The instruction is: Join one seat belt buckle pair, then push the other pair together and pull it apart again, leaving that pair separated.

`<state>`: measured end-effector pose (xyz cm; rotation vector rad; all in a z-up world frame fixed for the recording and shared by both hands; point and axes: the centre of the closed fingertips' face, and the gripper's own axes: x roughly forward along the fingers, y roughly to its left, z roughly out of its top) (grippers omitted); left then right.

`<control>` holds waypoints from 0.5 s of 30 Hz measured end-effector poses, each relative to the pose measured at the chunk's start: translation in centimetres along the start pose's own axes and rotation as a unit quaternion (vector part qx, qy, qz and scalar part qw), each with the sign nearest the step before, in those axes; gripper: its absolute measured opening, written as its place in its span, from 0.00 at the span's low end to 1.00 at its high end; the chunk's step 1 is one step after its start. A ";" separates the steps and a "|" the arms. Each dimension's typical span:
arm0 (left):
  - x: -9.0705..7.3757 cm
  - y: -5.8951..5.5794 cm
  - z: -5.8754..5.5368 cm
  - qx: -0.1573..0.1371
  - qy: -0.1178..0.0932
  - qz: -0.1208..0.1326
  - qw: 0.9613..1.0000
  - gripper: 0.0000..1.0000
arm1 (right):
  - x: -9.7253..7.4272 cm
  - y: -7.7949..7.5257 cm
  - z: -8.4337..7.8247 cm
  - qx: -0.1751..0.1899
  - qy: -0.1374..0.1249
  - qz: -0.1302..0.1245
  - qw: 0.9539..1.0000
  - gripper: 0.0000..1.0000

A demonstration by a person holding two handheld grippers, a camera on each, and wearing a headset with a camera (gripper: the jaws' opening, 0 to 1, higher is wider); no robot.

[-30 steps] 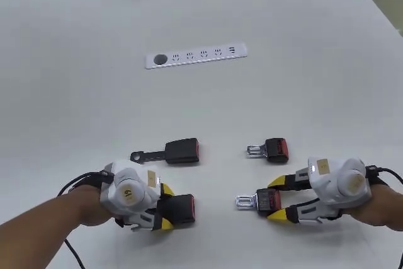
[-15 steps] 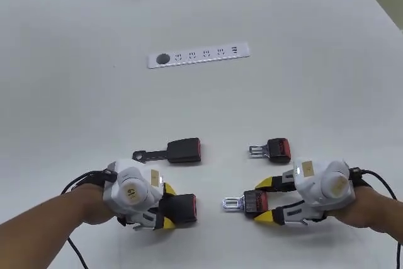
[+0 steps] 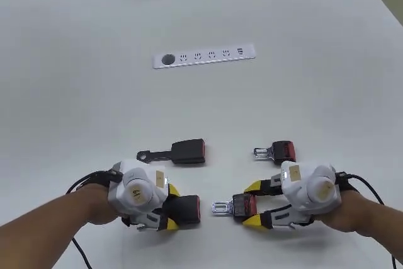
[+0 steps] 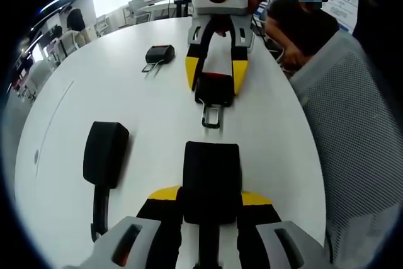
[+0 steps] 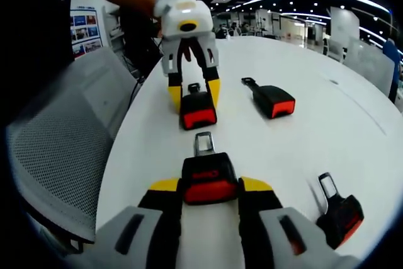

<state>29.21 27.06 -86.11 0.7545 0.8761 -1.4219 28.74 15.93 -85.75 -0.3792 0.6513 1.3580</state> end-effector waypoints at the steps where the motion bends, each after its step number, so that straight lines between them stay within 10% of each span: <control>1: 0.0 0.0 0.0 0.000 0.000 0.000 1.000 0.34 | 0.1 0.0 0.1 0.000 -0.001 0.000 1.000 0.35; 15: 0.0 -0.1 -0.1 0.007 0.008 -0.001 1.000 0.34 | 1.7 0.4 1.5 -0.004 -0.017 0.012 1.000 0.35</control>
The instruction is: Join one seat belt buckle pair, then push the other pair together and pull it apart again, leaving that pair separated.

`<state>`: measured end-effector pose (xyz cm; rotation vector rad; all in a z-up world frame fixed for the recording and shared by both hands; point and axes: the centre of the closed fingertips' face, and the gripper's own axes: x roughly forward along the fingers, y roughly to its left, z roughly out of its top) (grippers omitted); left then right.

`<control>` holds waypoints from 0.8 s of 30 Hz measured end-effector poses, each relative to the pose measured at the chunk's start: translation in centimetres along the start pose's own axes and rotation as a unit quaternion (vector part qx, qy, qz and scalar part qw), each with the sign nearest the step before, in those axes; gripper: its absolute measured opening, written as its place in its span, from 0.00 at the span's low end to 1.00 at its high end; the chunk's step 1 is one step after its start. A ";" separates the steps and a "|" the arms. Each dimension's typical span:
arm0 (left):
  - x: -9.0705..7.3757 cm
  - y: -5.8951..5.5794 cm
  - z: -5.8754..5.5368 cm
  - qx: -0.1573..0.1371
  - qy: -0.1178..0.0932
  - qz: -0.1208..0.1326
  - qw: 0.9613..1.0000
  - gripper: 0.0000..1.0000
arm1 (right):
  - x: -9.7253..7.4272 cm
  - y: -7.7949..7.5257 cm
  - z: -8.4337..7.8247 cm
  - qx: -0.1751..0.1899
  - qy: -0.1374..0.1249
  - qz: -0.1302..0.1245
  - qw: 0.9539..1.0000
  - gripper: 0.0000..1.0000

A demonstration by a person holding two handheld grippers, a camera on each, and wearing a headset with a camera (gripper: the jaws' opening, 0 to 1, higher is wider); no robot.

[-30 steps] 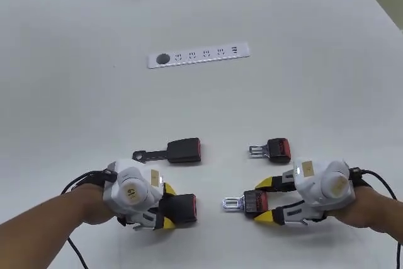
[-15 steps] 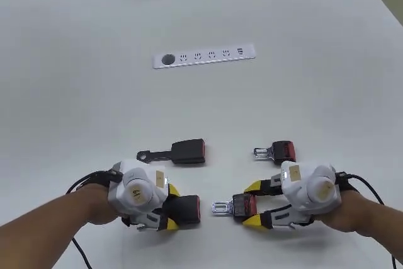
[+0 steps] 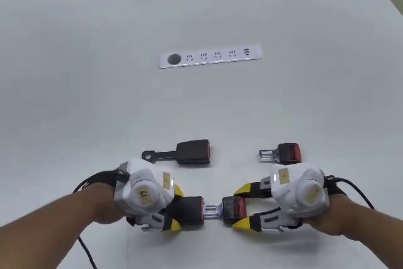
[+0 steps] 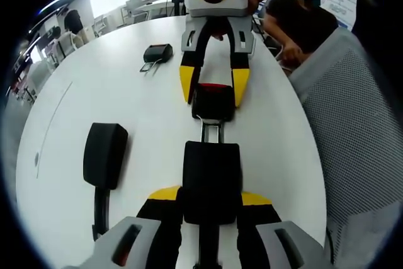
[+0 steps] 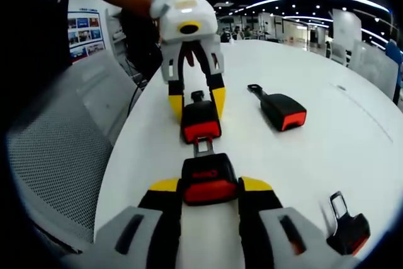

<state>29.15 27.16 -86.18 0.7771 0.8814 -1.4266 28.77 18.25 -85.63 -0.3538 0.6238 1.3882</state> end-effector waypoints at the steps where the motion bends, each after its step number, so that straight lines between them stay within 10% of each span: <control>1: 0.0 0.0 0.0 0.001 0.000 0.000 1.000 0.34 | 0.0 0.0 0.0 0.000 0.000 0.000 1.000 0.35; 24: 0.1 0.1 0.1 0.012 0.004 0.005 1.000 0.34 | 1.2 0.1 1.0 -0.004 0.009 0.005 1.000 0.35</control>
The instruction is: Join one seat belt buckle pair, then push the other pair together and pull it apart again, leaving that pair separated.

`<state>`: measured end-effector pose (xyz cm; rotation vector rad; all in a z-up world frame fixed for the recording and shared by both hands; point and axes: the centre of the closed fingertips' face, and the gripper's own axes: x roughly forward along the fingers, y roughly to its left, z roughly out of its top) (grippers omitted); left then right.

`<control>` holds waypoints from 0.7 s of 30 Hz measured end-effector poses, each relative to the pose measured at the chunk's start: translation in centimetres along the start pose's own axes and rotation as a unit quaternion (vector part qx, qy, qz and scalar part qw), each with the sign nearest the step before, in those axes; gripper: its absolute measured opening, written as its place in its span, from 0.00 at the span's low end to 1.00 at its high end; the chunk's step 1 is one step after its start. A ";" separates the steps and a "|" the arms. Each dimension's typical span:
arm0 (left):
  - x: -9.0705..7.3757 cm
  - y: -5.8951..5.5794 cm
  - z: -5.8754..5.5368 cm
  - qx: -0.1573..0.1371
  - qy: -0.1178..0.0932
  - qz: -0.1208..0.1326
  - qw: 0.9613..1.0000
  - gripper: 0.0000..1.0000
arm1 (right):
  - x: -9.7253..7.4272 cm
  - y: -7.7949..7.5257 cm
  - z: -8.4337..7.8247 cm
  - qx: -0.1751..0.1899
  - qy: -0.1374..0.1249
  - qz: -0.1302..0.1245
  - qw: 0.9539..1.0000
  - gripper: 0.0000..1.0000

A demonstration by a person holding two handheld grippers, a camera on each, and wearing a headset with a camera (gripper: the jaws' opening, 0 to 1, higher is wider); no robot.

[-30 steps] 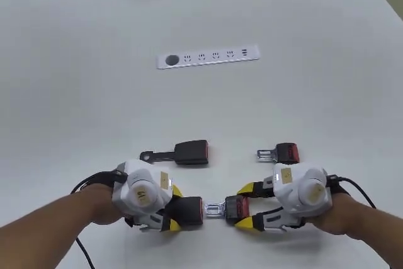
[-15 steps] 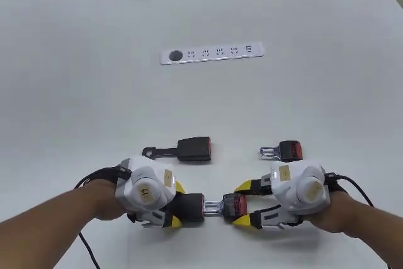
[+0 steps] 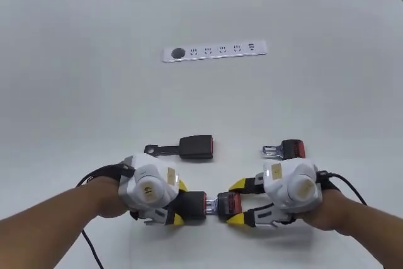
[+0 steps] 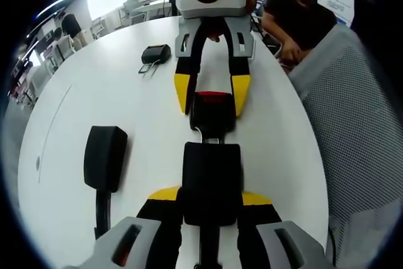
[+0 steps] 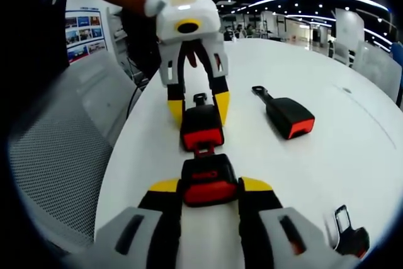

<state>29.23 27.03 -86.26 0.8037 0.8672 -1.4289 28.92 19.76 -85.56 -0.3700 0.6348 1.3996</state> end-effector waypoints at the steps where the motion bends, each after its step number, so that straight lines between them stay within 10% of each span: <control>1: 0.0 0.0 0.0 0.001 0.002 0.000 1.000 0.34 | 0.1 0.0 0.1 0.001 0.002 0.000 1.000 0.35; 21: 0.1 0.0 -0.1 0.009 0.003 -0.001 1.000 0.35 | 1.4 0.2 1.1 0.015 0.012 -0.012 1.000 0.34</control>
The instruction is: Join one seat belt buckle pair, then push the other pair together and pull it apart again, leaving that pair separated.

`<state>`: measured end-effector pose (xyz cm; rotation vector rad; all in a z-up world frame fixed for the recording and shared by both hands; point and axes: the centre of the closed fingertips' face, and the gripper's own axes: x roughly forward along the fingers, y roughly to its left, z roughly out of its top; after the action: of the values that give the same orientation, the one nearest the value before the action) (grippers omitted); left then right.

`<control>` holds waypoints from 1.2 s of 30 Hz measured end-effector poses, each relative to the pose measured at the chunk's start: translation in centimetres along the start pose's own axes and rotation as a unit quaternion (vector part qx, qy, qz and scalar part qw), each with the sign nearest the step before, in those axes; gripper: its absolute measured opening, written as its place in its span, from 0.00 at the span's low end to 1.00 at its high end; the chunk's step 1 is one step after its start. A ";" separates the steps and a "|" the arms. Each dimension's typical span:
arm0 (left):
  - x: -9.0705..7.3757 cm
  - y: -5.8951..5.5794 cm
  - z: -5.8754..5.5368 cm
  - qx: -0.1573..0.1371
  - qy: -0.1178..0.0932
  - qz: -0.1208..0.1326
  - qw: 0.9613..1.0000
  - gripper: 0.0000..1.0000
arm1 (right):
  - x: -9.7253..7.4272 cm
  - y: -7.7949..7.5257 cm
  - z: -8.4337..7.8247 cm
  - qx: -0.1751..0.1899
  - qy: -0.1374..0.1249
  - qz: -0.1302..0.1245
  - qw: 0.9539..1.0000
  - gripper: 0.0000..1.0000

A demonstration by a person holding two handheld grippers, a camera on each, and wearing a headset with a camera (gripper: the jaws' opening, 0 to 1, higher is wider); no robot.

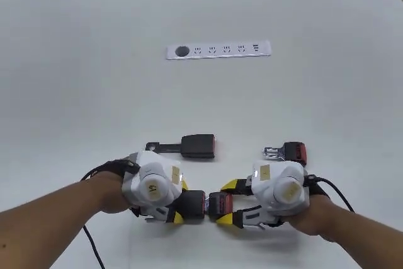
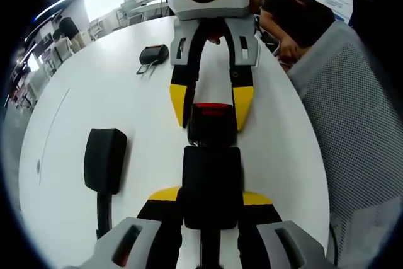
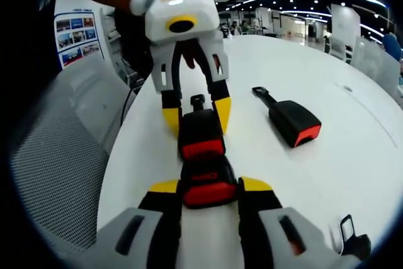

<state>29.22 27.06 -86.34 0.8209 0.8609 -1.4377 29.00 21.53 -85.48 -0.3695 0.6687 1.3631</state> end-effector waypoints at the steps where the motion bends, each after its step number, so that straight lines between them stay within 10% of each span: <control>1: 0.0 0.0 0.0 0.000 -0.001 0.000 1.000 0.35 | 0.1 0.0 0.0 0.000 0.001 0.000 1.000 0.34; 36: -0.1 0.1 0.2 -0.013 -0.034 0.011 0.999 0.35 | 0.3 0.0 -0.1 -0.009 0.009 -0.003 1.000 0.35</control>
<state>29.31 26.91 -86.12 0.7560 0.8146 -1.4253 29.01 21.68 -85.76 -0.3986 0.6708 1.3629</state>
